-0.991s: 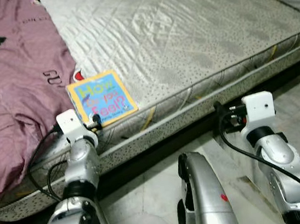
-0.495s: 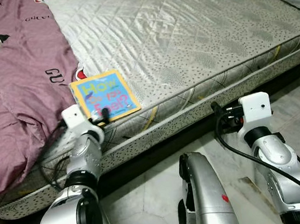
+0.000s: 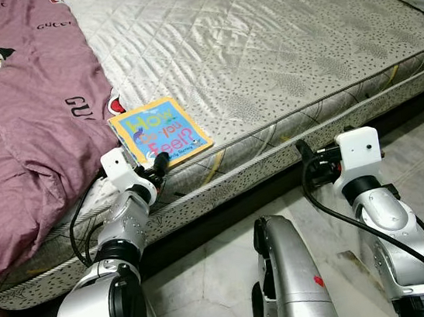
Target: Clean up the room
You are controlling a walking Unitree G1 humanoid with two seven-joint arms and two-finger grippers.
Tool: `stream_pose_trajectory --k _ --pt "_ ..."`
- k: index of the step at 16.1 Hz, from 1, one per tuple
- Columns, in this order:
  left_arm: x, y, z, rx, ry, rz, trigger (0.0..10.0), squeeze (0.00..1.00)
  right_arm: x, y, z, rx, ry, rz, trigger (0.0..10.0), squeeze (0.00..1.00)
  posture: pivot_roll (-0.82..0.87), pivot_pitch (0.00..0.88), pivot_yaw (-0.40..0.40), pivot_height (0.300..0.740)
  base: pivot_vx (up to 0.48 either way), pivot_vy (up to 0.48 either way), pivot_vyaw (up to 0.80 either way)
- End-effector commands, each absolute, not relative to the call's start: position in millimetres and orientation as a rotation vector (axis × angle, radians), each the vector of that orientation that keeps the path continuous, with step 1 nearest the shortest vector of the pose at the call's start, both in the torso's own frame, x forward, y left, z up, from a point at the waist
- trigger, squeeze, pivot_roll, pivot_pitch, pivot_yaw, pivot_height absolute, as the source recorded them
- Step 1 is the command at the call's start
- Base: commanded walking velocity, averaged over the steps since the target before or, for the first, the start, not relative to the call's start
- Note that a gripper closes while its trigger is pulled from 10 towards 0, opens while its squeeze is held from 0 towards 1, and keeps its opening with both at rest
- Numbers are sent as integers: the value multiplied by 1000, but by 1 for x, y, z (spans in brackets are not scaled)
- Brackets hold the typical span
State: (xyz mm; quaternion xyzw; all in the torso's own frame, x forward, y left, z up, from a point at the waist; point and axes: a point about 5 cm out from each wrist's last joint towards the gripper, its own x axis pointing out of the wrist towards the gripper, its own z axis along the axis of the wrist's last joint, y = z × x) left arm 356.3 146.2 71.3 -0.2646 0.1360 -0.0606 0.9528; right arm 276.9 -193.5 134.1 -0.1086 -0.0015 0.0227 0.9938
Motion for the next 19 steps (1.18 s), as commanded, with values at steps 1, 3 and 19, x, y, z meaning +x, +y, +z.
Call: stream_pose_trajectory --k 1,3,19 --pt "355 139 67 -552 310 -154 0 0 279 -193 136 -221 -12 41 10000 0 -110 90 -67 463 0 0 0" --pt "355 142 68 -553 299 -149 0 0 280 -192 136 -219 -14 40 10000 0 -108 86 -65 463 0 0 0" --pt "361 155 97 -353 68 -82 0 0 299 -178 133 -195 -43 51 10000 0 -28 43 -62 463 0 0 0"
